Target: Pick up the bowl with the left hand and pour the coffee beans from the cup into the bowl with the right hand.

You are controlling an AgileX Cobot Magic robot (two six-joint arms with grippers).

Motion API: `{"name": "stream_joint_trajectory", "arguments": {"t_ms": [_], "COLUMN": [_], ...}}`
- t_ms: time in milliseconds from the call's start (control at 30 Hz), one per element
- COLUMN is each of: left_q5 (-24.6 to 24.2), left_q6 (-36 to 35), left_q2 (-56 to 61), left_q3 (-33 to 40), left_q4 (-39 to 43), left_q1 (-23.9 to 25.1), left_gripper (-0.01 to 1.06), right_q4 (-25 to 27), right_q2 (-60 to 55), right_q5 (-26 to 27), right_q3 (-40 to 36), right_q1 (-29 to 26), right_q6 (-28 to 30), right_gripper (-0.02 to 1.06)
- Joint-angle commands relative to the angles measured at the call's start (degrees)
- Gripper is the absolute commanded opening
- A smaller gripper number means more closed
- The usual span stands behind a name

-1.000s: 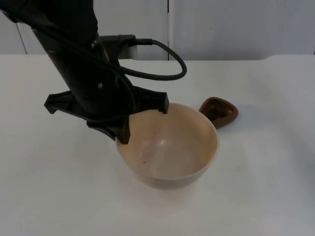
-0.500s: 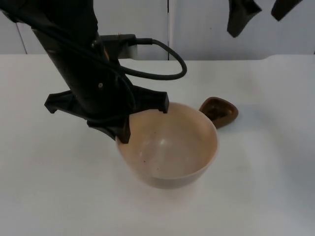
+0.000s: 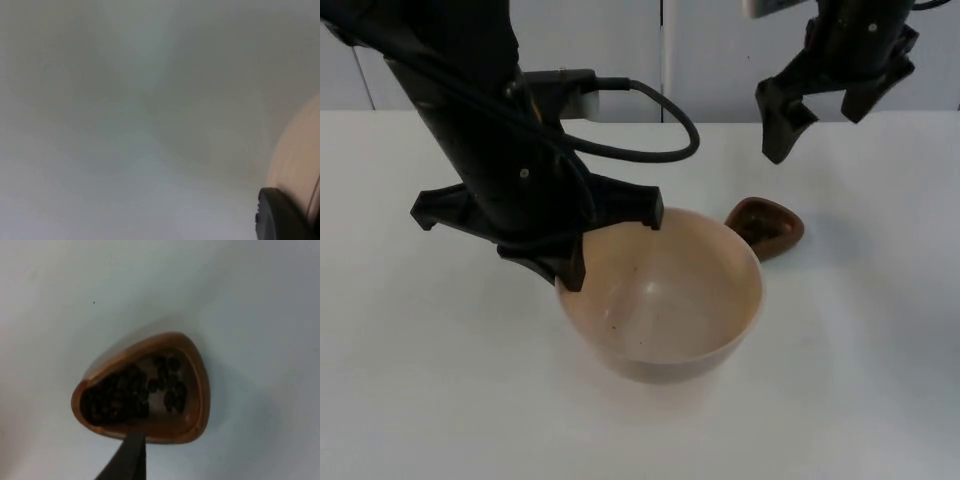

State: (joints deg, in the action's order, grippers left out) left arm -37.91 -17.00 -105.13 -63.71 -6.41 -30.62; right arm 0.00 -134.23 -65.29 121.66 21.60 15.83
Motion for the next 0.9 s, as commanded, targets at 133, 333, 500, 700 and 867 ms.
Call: {"name": "stream_joint_trajectory", "arguments": {"t_ms": [133, 333, 500, 700, 867], "left_q5": [0.30, 0.40, 0.40, 0.40, 0.40], "left_q6": [-0.46, -0.46, -0.46, -0.46, -0.46], "left_q2": [0.58, 0.58, 0.58, 0.58, 0.58], "left_q3": [0.06, 0.06, 0.06, 0.06, 0.06], "left_q4": [-0.04, -0.04, -0.04, -0.04, -0.04], "left_q1": [-0.17, -0.17, -0.17, -0.17, -0.17], "left_gripper": [0.00, 0.00, 0.00, 0.00, 0.00], "right_q4": [0.00, 0.00, 0.00, 0.00, 0.00], "right_q2": [-2.18, -4.83, -6.41, -7.93, -9.66], "right_q5": [4.13, 6.02, 6.47, 6.90, 7.14], "right_q3": [0.56, 0.56, 0.56, 0.56, 0.56], "right_q1": [0.30, 0.30, 0.30, 0.30, 0.30], "right_q6": [0.52, 0.52, 0.52, 0.52, 0.52], "right_gripper": [1.04, 1.04, 1.03, 1.02, 1.02]}}
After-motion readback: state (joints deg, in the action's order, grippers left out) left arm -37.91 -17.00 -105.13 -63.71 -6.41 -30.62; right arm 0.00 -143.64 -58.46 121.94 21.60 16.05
